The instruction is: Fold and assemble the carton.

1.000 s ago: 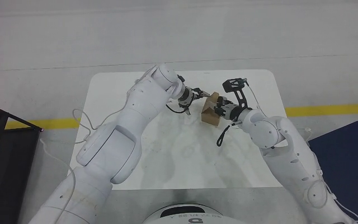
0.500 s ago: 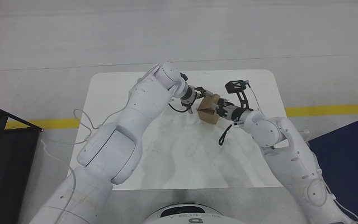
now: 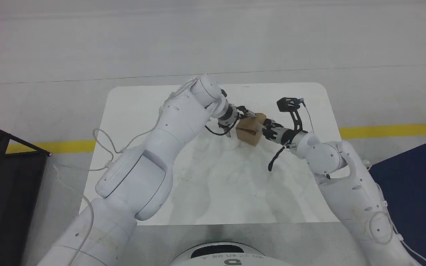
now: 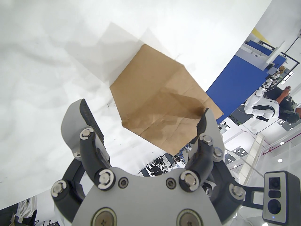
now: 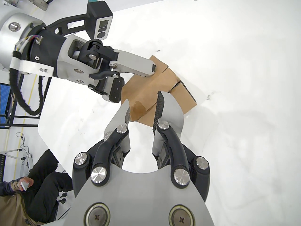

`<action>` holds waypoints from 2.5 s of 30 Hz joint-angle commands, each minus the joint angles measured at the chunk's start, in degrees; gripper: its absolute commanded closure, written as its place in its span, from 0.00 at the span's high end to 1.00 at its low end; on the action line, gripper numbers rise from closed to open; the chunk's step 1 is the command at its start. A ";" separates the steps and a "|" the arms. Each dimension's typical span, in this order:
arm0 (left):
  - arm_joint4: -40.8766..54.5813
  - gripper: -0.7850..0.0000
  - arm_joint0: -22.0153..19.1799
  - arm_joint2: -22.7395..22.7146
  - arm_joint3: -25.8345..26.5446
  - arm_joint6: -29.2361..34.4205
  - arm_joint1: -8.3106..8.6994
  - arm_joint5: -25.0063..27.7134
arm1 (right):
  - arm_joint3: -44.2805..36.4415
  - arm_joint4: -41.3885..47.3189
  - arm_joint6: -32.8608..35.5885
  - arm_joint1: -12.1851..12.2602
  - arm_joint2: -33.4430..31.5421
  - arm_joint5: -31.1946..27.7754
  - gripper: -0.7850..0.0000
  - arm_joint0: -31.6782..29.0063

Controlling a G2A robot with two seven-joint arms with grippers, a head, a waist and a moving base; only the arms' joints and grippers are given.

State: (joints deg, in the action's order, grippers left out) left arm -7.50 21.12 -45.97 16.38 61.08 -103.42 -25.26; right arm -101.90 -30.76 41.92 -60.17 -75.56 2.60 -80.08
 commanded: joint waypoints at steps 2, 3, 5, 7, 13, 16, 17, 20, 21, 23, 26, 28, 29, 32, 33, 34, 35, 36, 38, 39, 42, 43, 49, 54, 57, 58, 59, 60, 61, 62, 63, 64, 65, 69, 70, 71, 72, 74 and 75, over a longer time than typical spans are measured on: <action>-0.27 1.00 0.03 0.25 -0.09 -0.03 -0.29 -0.42 | 1.05 1.05 -0.46 0.01 -0.61 -0.40 0.33 -0.49; -0.56 1.00 -0.01 0.42 -0.16 -0.07 -0.38 -0.64 | 1.46 1.43 -0.74 0.02 -0.91 -0.52 0.34 -0.67; -0.77 1.00 -0.05 0.59 -0.21 -0.08 -0.57 -0.91 | 2.13 2.44 -1.29 0.04 -1.63 -0.82 0.35 -1.08; -0.95 1.00 -0.09 0.76 -0.20 -0.15 -0.78 -1.14 | 2.73 3.87 -2.07 0.11 -2.81 -1.50 0.35 -1.72; -1.57 1.00 -0.38 1.20 -0.57 -0.12 -1.30 -1.72 | 3.59 7.03 -3.55 0.32 -5.72 -3.59 0.35 -3.65; -1.76 1.00 -0.49 1.33 -0.84 -0.09 -1.52 -1.79 | 4.00 7.07 -3.35 0.34 -5.70 -4.04 0.35 -3.69; -1.76 1.00 -0.53 1.33 -0.95 -0.11 -1.57 -1.76 | 4.24 7.19 -3.26 0.31 -5.53 -4.05 0.35 -3.54; -1.80 1.00 -0.64 1.31 -1.25 -0.21 -1.72 -1.76 | 5.88 7.61 -3.02 0.19 -4.96 -3.80 0.35 -2.43; -1.75 1.00 -0.66 1.27 -1.38 -0.28 -1.76 -1.71 | 6.41 7.72 -2.98 0.15 -4.74 -3.91 0.35 -2.02; -1.72 1.00 -0.65 1.20 -1.72 -0.44 -1.80 -1.65 | 7.29 8.01 -2.84 0.08 -4.35 -4.14 0.34 -1.35; -1.65 1.00 -0.65 1.06 -2.16 -0.58 -1.84 -1.49 | 8.24 8.31 -2.59 -0.03 -3.72 -4.33 0.34 -0.47; -1.60 1.00 -0.68 0.98 -2.28 -0.65 -1.88 -1.50 | 8.62 8.36 -2.50 -0.08 -3.38 -4.46 0.34 -0.03; -1.58 1.00 -0.68 0.94 -2.31 -0.60 -1.90 -1.40 | 8.78 8.37 -2.51 -0.11 -3.24 -4.46 0.35 0.16; -1.50 1.00 -0.77 0.80 -2.44 -0.55 -1.93 -1.30 | 9.10 8.37 -2.36 -0.17 -2.79 -4.59 0.35 0.65; -1.44 1.00 -0.82 0.72 -2.46 -0.72 -1.93 -1.20 | 9.23 8.41 -2.31 -0.19 -2.68 -4.53 0.35 0.77; -1.15 1.00 -0.87 0.50 -2.38 -1.19 -1.92 -0.86 | 9.30 8.43 -2.29 -0.21 -2.60 -4.46 0.35 0.89; -0.62 1.00 -1.02 0.08 -2.31 -2.08 -1.83 -0.17 | 9.37 8.44 -2.30 -0.22 -2.54 -4.44 0.35 0.98; 0.07 1.00 -1.09 -0.44 -2.38 -3.00 -1.69 0.72 | 9.43 8.44 -2.30 -0.23 -2.49 -4.43 0.35 1.04; 1.55 1.00 -1.46 -1.70 -2.41 -4.92 -1.20 3.99 | 9.51 8.52 -2.52 -0.24 -2.50 -4.48 0.35 1.09; 1.52 1.00 -1.50 -2.00 -2.61 -6.29 -0.91 5.66 | 9.53 8.65 -2.54 -0.25 -2.52 -4.55 0.35 1.08; 0.26 1.00 -1.09 -2.17 -1.60 -8.67 -0.10 13.53 | 9.54 8.86 -2.52 -0.23 -2.67 -4.70 0.35 0.99; -0.98 1.00 -0.83 -1.89 -1.43 -9.93 0.20 16.23 | 9.51 8.87 -2.55 -0.22 -2.71 -4.84 0.35 0.97; 4.04 1.00 0.84 -5.05 -1.10 -10.71 1.32 25.22 | 9.13 9.85 -3.05 -0.21 -3.19 -5.28 0.37 0.73; 4.04 1.00 0.84 -5.05 -1.10 -10.71 1.32 25.22 | 8.99 11.31 -2.58 -0.13 -3.89 -6.36 0.37 0.50; 3.04 1.00 1.29 -4.69 -0.94 -11.66 1.39 25.38 | 9.65 12.04 -2.40 -0.21 -3.64 -6.17 0.36 1.01; 0.26 1.00 1.71 -3.64 -0.62 -13.31 1.53 24.62 | 9.97 12.32 -2.32 -0.24 -3.52 -6.10 0.36 1.20; -2.46 1.00 2.17 -2.53 0.33 -14.34 1.60 24.40 | 10.36 12.79 -2.31 -0.28 -3.47 -5.94 0.36 1.40; -3.62 1.00 2.86 -2.12 1.32 -14.73 1.74 24.99 | 10.70 13.05 -2.35 -0.31 -3.44 -5.78 0.36 1.64; -4.54 1.00 3.50 -1.88 2.21 -14.48 2.00 26.34 | 10.97 13.27 -2.31 -0.33 -3.39 -5.86 0.36 1.80; -5.57 1.00 3.86 -1.78 2.68 -14.63 2.41 27.38 | 11.22 13.69 -2.26 -0.34 -3.44 -6.05 0.36 1.89; -6.20 1.00 4.19 -1.98 2.93 -15.15 2.87 28.17 | 11.51 14.31 -2.31 -0.35 -3.61 -6.24 0.36 1.91; -6.17 1.00 4.57 -2.45 3.31 -15.41 3.34 28.93 | 11.75 14.63 -2.49 -0.34 -3.86 -6.27 0.36 1.90; -6.03 1.00 4.97 -3.00 3.73 -15.59 3.83 29.63 | 11.84 14.61 -2.82 -0.31 -4.11 -6.21 0.36 1.80; -6.68 1.00 6.77 -4.45 6.85 -14.68 5.61 31.86 | 11.78 15.82 -3.32 -0.13 -5.69 -6.65 0.36 0.67; -7.42 1.00 7.34 -4.43 8.08 -14.18 5.96 32.30 | 11.69 15.57 -3.40 -0.07 -6.01 -6.27 0.35 0.38; -8.10 1.00 7.99 -4.40 9.36 -13.79 6.26 32.64 | 11.54 15.40 -3.27 -0.02 -6.19 -6.20 0.35 0.17; -8.58 1.00 8.67 -4.43 10.69 -13.49 6.54 32.91 | 11.42 15.44 -3.16 0.01 -6.33 -6.27 0.35 0.01; -9.61 1.00 9.97 -4.45 13.07 -12.92 7.04 32.88 | 11.18 15.34 -2.96 0.05 -6.33 -6.27 0.34 -0.27; -10.06 1.00 10.48 -4.51 14.05 -12.58 7.28 32.55 | 11.00 15.27 -2.94 0.05 -6.24 -6.30 0.34 -0.34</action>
State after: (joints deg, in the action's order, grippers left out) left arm -16.97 30.91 -50.44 29.11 48.11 -96.43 7.67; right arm -90.72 -15.41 38.94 -60.12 -81.91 -3.65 -80.35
